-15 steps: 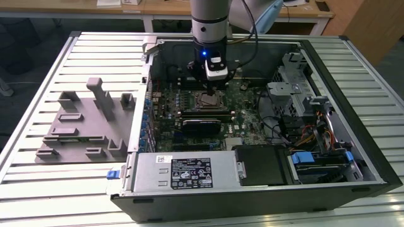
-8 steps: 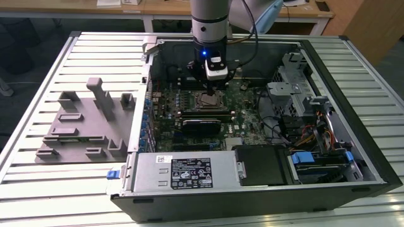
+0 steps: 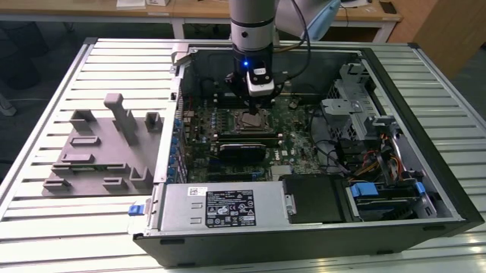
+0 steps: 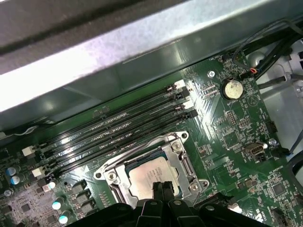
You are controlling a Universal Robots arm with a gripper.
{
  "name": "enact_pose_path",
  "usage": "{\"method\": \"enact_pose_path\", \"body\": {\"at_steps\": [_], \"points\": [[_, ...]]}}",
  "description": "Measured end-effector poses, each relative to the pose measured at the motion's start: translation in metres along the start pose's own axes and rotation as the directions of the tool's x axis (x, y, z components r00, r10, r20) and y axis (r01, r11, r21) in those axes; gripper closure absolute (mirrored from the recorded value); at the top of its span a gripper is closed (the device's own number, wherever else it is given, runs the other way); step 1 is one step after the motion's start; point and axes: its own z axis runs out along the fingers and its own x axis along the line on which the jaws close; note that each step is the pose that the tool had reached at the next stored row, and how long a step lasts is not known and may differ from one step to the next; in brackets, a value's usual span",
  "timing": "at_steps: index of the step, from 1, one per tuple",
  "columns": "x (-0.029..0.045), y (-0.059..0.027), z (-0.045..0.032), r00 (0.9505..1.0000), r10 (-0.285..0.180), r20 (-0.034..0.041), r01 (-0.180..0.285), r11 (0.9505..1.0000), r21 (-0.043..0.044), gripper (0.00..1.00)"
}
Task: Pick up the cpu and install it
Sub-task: 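Install the second cpu locking lever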
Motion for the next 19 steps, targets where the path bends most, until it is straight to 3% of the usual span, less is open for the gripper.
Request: {"method": "enact_pose_path", "body": {"at_steps": [9, 19], "points": [[-0.0009, 0.0000, -0.0089, 1.0000, 0.000, 0.0001, 0.000, 1.0000, -0.0005, 0.89], [-0.0018, -0.0018, -0.0090, 1.0000, 0.000, 0.0002, 0.000, 1.0000, -0.0003, 0.89]]}}
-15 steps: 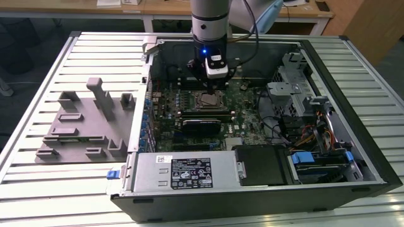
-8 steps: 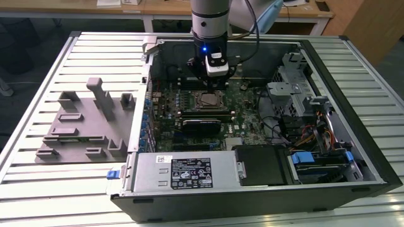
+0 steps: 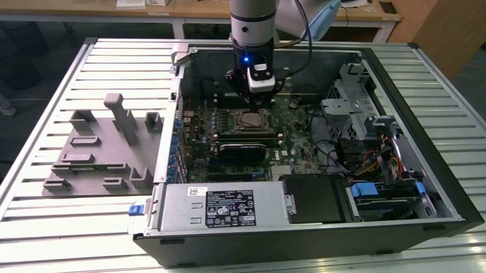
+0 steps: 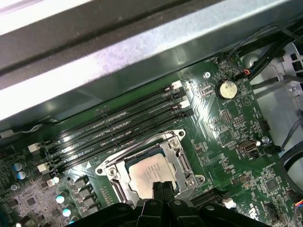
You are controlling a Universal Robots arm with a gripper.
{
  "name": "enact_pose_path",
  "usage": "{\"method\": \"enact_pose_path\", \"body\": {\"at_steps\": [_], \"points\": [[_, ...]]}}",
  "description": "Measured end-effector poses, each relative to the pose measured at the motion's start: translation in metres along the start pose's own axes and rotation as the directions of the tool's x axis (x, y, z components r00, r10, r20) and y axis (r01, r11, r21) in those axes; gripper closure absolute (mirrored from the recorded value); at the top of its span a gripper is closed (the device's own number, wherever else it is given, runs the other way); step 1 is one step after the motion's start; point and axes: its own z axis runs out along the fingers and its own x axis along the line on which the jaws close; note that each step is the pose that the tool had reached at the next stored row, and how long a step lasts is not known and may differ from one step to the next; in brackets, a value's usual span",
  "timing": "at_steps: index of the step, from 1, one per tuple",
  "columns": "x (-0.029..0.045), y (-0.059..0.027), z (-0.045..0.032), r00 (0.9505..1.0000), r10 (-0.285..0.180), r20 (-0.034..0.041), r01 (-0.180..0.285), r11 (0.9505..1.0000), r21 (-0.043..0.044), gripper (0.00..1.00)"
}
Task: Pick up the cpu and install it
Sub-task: 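Install the second cpu locking lever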
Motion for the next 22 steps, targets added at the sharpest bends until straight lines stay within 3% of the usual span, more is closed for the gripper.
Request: {"method": "enact_pose_path", "body": {"at_steps": [22], "points": [[-0.0066, -0.0137, 0.0008, 1.0000, 0.000, 0.0003, 0.000, 1.0000, 0.0005, 0.89]]}}
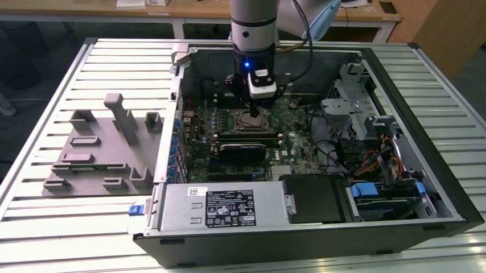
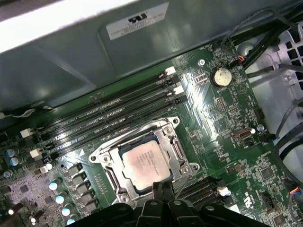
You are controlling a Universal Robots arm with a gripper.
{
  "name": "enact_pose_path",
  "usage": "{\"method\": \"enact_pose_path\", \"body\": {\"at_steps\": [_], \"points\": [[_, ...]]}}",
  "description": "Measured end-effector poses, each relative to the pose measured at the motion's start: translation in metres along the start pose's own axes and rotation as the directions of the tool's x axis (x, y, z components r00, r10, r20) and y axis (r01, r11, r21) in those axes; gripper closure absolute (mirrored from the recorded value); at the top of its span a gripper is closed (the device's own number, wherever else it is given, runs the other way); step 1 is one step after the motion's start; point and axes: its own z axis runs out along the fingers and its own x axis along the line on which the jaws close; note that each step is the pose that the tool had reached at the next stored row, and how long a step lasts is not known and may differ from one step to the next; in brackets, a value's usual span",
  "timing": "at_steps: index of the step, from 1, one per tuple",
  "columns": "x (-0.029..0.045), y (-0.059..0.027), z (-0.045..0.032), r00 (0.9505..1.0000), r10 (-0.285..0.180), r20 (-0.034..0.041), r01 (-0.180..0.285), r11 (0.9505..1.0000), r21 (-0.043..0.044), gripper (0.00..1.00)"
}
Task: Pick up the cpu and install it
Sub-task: 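Install the second cpu locking lever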
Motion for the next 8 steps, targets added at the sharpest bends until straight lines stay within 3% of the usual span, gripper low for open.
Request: {"method": "enact_pose_path", "body": {"at_steps": [8], "points": [[-0.0039, -0.0082, 0.0005, 1.0000, 0.000, 0.0000, 0.000, 1.0000, -0.0001, 0.89]]}}
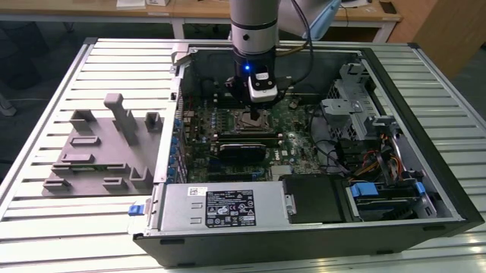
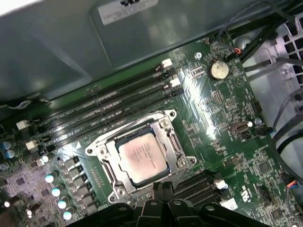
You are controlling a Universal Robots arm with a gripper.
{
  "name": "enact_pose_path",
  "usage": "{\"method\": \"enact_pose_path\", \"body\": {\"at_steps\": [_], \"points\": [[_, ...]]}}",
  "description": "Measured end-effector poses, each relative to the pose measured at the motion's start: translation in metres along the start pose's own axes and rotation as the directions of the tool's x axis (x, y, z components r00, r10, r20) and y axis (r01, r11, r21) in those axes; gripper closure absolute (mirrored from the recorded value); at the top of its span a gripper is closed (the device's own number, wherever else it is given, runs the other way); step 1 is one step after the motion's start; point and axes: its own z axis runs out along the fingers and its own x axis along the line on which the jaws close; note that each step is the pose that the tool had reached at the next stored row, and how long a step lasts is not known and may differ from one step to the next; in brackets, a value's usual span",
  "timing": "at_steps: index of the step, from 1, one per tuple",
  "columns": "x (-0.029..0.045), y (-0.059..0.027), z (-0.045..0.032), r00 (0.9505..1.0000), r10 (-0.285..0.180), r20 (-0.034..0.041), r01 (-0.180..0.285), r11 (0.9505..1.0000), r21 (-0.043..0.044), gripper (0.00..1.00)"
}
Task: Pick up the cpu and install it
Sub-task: 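Install the second cpu locking lever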
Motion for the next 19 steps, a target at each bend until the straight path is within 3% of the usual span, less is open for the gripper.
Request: {"method": "enact_pose_path", "body": {"at_steps": [13, 19], "points": [[-0.0093, -0.0201, 0.0017, 1.0000, -0.008, 0.0001, 0.008, 1.0000, -0.0009, 0.89], [-0.0080, -0.0211, 0.0031, 0.9950, -0.099, 0.0012, 0.099, 0.9950, -0.0104, 0.89]]}}
